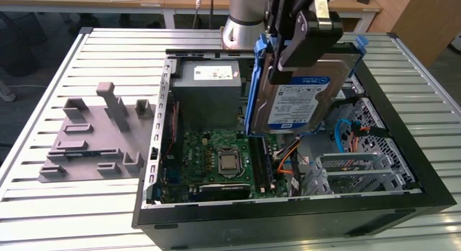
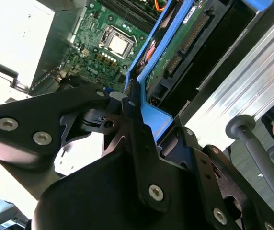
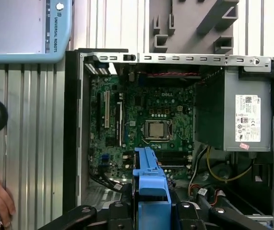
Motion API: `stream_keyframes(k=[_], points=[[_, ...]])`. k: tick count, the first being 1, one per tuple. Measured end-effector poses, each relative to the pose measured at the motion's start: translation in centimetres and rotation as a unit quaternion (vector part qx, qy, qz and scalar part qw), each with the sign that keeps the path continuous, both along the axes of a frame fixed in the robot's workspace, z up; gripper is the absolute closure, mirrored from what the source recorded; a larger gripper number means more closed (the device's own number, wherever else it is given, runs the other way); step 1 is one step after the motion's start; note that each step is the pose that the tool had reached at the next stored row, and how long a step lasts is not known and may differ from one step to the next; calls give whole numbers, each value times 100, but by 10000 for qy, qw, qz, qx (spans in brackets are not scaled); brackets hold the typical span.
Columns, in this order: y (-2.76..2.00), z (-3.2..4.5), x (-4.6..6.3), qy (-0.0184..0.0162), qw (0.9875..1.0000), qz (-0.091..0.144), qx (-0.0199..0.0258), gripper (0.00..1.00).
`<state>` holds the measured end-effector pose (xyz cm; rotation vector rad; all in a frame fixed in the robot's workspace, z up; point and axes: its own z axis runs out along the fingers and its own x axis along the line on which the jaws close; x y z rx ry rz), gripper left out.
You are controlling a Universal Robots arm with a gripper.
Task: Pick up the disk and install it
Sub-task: 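Insert the disk into the insertion slot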
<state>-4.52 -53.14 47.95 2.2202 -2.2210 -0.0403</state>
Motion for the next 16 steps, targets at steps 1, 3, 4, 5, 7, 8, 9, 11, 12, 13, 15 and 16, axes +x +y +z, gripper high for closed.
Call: stream_keyframes(k=[1, 3, 4, 5, 7, 8, 9, 11, 12, 13, 15, 16], points=[[-18, -6, 7, 0, 10000, -1, 0, 64], [-51, -17, 16, 0, 10000, -4, 0, 64], [-65, -21, 19, 0, 10000, -8, 0, 64], [-77, -25, 21, 0, 10000, -13, 0, 64], [-87, -30, 32, 0, 10000, -30, 0, 64], [-87, -32, 39, -1, 10000, -45, 1, 64], [-87, -34, 45, 0, 10000, -65, -1, 64], [-88, -42, 60, 0, 10000, -96, 0, 64], [-92, -45, 69, 0, 9999, -103, -2, 64], [-100, -50, 79, 0, 9999, -105, -2, 64], [-128, -62, 97, 0, 9999, -106, -1, 64], [-141, -67, 105, 0, 9999, -106, -1, 64]])
